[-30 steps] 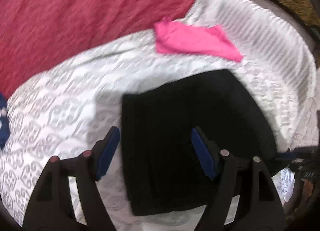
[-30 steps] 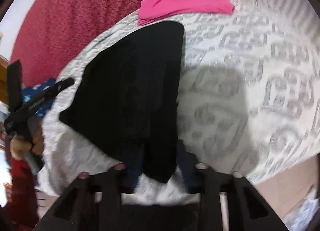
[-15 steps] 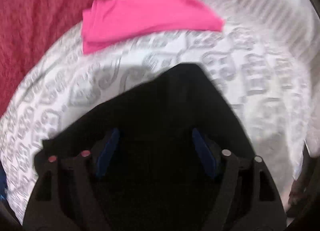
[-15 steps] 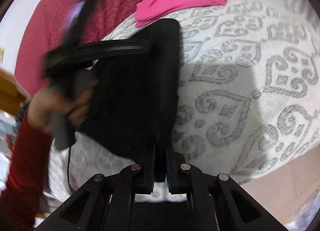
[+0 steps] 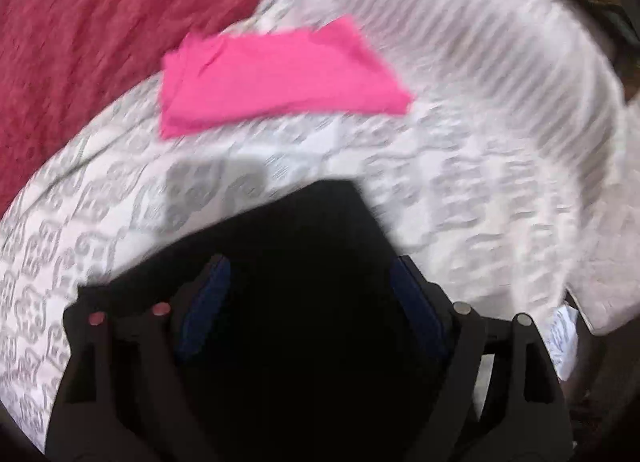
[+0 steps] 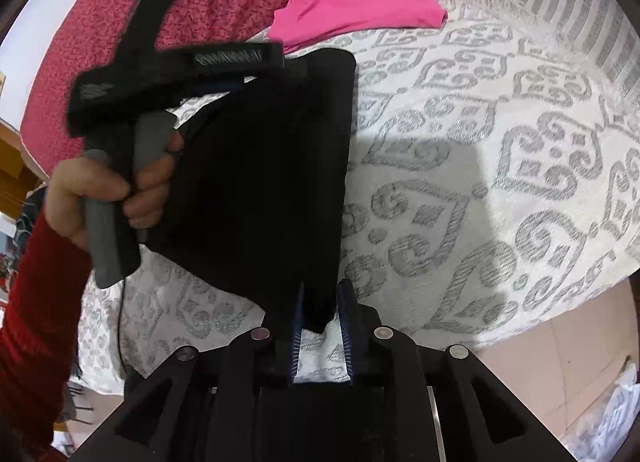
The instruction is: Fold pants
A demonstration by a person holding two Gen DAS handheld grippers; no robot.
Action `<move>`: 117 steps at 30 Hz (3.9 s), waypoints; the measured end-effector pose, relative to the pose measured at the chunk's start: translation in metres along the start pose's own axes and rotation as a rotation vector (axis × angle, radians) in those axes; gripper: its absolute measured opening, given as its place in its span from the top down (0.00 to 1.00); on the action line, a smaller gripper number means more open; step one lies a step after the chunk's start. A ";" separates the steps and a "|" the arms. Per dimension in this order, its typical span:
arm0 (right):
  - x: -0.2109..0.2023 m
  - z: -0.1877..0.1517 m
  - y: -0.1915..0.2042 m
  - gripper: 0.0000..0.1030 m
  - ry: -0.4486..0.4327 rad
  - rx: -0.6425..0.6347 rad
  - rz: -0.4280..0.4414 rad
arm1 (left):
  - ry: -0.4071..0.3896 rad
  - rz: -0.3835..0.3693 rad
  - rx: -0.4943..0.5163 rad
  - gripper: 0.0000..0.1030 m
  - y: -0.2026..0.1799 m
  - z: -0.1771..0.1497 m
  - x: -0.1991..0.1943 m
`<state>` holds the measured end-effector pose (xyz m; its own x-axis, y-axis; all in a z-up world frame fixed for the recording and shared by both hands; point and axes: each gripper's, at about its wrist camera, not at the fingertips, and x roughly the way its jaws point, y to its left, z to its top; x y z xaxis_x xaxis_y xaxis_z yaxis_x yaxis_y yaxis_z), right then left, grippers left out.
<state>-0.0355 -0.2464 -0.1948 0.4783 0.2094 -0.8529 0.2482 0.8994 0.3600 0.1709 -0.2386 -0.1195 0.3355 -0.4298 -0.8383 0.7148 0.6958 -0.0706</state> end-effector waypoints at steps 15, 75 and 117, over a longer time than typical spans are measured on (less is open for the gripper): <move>0.011 0.001 -0.002 0.76 0.007 -0.008 0.003 | 0.139 0.190 0.103 0.18 -0.031 0.018 0.086; 0.025 0.097 0.062 0.90 -0.157 -0.128 -0.066 | -0.071 -0.057 -0.227 0.77 0.127 -0.100 -0.058; -0.086 0.110 0.037 0.44 -0.431 -0.101 -0.361 | -0.255 0.197 -0.024 0.21 0.017 0.009 -0.095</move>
<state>0.0252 -0.2731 -0.0667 0.6835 -0.2747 -0.6762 0.3879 0.9215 0.0178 0.1571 -0.1913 -0.0364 0.6113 -0.4139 -0.6745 0.6072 0.7919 0.0643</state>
